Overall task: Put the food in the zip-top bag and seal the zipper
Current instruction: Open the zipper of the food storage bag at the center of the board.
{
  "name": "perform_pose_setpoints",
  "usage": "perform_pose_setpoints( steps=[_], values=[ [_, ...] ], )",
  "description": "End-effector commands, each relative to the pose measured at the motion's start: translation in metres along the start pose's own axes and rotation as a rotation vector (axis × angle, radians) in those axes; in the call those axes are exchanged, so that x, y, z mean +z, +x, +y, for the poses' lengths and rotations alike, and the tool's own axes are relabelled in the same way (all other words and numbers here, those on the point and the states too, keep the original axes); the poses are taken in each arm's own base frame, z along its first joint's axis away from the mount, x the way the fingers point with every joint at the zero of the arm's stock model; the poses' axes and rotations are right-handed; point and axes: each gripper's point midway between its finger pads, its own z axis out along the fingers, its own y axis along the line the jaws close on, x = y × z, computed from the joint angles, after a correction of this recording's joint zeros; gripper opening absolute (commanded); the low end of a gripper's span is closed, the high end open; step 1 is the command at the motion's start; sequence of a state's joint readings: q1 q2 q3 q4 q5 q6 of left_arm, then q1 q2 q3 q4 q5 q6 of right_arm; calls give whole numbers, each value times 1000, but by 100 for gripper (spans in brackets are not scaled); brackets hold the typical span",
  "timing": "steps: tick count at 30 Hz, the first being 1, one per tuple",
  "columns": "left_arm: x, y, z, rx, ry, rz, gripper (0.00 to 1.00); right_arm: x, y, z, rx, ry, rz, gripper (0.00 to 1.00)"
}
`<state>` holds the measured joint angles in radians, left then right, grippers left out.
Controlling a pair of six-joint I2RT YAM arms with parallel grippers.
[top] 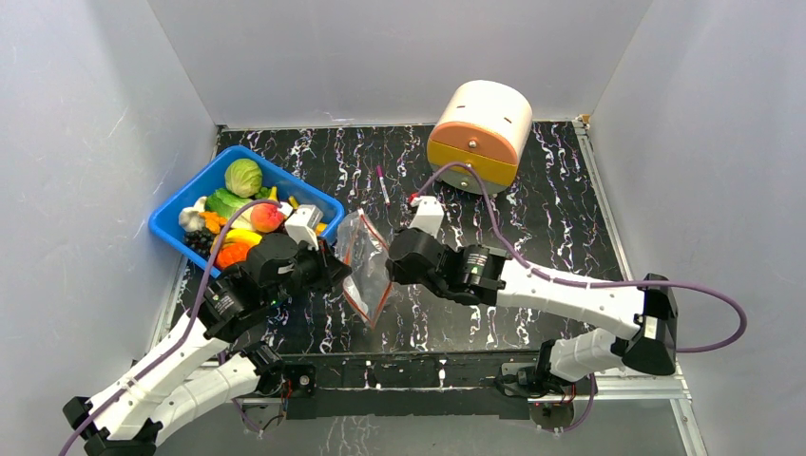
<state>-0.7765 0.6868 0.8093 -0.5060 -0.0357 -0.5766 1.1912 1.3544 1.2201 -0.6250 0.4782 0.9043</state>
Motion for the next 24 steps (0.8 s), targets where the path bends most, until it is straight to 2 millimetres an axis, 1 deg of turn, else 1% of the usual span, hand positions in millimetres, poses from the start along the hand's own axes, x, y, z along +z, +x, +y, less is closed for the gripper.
perform_pose_setpoints(
  steps=[1, 3, 4, 6, 8, 11, 14, 16, 19, 21, 23, 24],
  values=[
    [-12, -15, 4, -44, -53, -55, 0, -20, -27, -26, 22, 65, -136, 12],
    [-16, -18, 5, -56, -59, -73, 0, -28, -31, -34, 27, 67, -155, 3],
    [-19, -20, 6, -61, -62, -85, 0, -32, -32, -40, 29, 74, -168, 0],
    [-27, -24, 10, -64, -92, -93, 0, -37, -30, -55, 37, 91, -189, 0],
    [-34, -23, 16, -66, -136, -82, 0, -45, -30, -66, 64, 88, -208, 0],
    [-38, -25, 15, -71, -128, -86, 0, -56, -34, -70, 106, 55, -231, 0],
    [-36, -23, 5, -71, -68, -86, 0, -62, -39, -66, 129, 13, -247, 0],
    [-33, -22, -6, -61, -4, -81, 0, -65, -40, -57, 125, -30, -235, 0],
    [-28, -20, -18, -27, 65, -58, 0, -62, -33, -42, 93, -92, -190, 0],
    [-25, -17, -21, -15, 78, -32, 0, -56, -25, -38, 63, -107, -165, 0],
    [-22, -15, -23, -1, 81, -8, 12, -51, -20, -41, 60, -83, -146, 0],
    [-22, -14, -23, 4, 83, 1, 22, -51, -19, -42, 65, -77, -142, 0]
  ],
)
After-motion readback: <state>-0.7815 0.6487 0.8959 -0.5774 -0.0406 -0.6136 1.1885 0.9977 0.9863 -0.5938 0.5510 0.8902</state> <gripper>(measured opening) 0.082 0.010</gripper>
